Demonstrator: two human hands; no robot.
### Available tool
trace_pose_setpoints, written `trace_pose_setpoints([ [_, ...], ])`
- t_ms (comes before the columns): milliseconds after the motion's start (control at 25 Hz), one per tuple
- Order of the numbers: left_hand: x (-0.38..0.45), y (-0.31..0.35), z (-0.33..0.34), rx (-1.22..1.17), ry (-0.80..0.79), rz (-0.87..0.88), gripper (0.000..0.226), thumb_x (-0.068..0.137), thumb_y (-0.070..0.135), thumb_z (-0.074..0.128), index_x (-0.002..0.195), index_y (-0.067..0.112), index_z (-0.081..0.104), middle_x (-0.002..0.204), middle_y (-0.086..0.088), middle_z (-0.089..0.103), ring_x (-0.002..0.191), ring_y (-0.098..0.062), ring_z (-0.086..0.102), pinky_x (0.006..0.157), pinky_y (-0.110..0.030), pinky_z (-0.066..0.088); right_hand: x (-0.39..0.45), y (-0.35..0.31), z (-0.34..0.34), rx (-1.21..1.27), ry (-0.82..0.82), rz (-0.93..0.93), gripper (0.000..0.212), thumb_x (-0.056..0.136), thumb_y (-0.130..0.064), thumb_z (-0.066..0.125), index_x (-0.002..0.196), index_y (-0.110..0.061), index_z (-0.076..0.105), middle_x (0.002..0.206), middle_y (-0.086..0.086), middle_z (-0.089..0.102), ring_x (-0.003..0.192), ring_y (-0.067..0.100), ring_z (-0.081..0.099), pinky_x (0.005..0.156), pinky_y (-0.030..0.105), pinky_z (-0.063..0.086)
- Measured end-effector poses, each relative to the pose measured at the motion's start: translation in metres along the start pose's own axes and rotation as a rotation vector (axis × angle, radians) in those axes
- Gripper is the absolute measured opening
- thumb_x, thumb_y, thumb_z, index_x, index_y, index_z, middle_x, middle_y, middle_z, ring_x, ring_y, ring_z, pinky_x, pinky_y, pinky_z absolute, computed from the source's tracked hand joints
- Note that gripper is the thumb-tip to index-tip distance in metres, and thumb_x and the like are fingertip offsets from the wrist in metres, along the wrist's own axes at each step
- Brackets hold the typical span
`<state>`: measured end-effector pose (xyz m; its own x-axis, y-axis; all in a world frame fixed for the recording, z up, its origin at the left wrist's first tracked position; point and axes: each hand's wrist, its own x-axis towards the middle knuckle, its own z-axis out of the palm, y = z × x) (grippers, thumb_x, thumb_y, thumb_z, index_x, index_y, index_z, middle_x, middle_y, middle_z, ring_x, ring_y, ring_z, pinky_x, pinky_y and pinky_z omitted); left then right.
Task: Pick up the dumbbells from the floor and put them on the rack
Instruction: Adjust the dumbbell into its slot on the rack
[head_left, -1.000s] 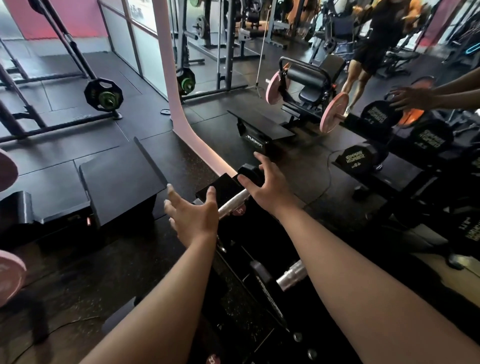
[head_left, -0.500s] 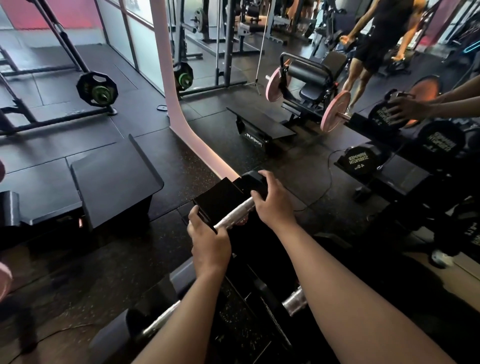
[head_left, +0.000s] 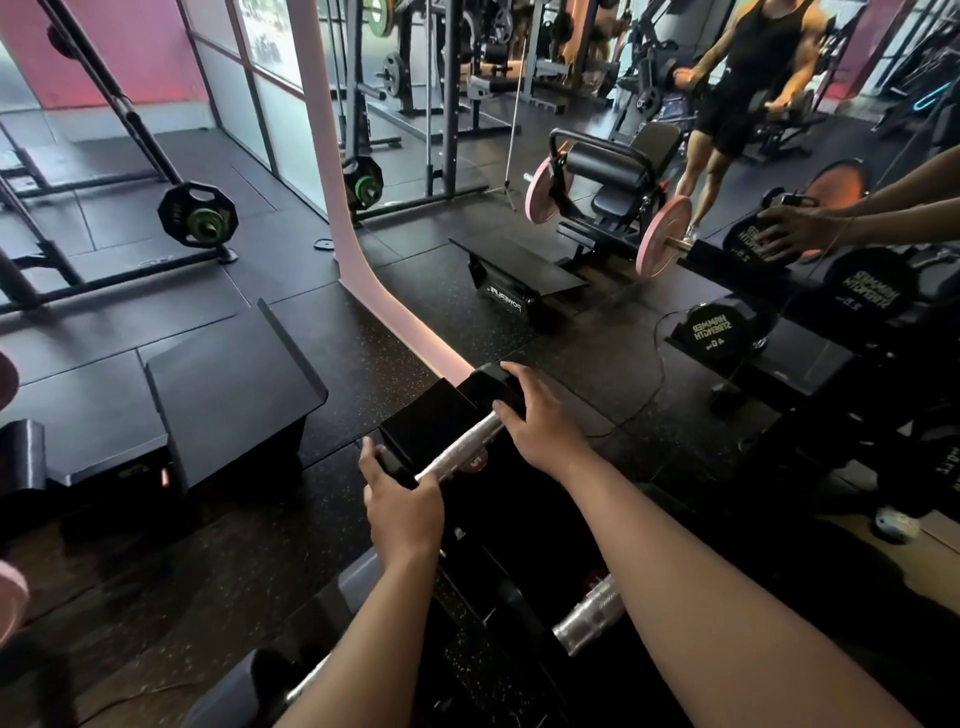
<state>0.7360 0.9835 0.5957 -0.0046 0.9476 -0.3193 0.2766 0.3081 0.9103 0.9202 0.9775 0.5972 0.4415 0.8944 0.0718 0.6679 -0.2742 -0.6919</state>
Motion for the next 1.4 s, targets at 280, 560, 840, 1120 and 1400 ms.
trace_pose_setpoints([
  [280, -0.039, -0.001, -0.01, 0.057, 0.071, -0.012, 0.108, 0.086, 0.054, 0.067, 0.158, 0.04, -0.012, 0.167, -0.019, 0.005, 0.144, -0.044, 0.034, 0.112, -0.055, 0.034, -0.062, 0.011, -0.058, -0.153, 0.144, 0.034, 0.064, 0.096, -0.045, 0.057, 0.154, -0.031, 0.032, 0.138, 0.011, 0.054, 0.123, 0.031, 0.055, 0.097, 0.053, 0.048],
  [560, -0.118, -0.023, 0.012, 0.087, -0.057, 0.0, 0.105, 0.086, 0.054, 0.069, 0.162, 0.025, 0.003, 0.167, -0.018, 0.011, 0.153, -0.035, 0.015, 0.118, -0.052, 0.021, -0.142, 0.039, -0.101, -0.406, 0.12, 0.082, 0.067, 0.094, -0.055, 0.054, 0.153, -0.03, 0.033, 0.138, 0.008, 0.055, 0.122, 0.033, 0.055, 0.094, 0.051, 0.046],
  [840, -0.161, -0.046, 0.028, 0.219, -0.246, -0.055, 0.073, 0.08, 0.02, 0.064, 0.147, 0.032, 0.038, 0.13, -0.012, 0.055, 0.098, -0.026, 0.063, 0.07, -0.037, 0.053, -0.194, 0.062, -0.099, -0.277, 0.043, 0.207, 0.052, 0.096, -0.031, 0.061, 0.142, -0.015, 0.046, 0.126, 0.016, 0.065, 0.117, 0.037, 0.061, 0.089, 0.043, 0.051],
  [1120, -0.165, -0.052, 0.03, 0.212, -0.196, -0.075, 0.065, 0.086, 0.011, 0.06, 0.144, 0.027, 0.036, 0.119, -0.011, 0.056, 0.078, -0.019, 0.062, 0.065, -0.039, 0.058, -0.179, 0.06, -0.098, -0.191, -0.025, 0.275, 0.059, 0.098, -0.019, 0.059, 0.153, -0.018, 0.035, 0.137, 0.024, 0.056, 0.127, 0.04, 0.055, 0.101, 0.044, 0.047],
  [1400, -0.165, -0.053, 0.034, 0.192, -0.158, -0.076, 0.059, 0.088, 0.014, 0.06, 0.141, 0.028, 0.038, 0.117, -0.008, 0.054, 0.074, -0.014, 0.056, 0.052, -0.026, 0.039, -0.175, 0.064, -0.099, -0.188, -0.029, 0.245, 0.054, 0.097, -0.018, 0.062, 0.146, -0.013, 0.04, 0.13, 0.021, 0.062, 0.123, 0.037, 0.058, 0.098, 0.044, 0.05],
])
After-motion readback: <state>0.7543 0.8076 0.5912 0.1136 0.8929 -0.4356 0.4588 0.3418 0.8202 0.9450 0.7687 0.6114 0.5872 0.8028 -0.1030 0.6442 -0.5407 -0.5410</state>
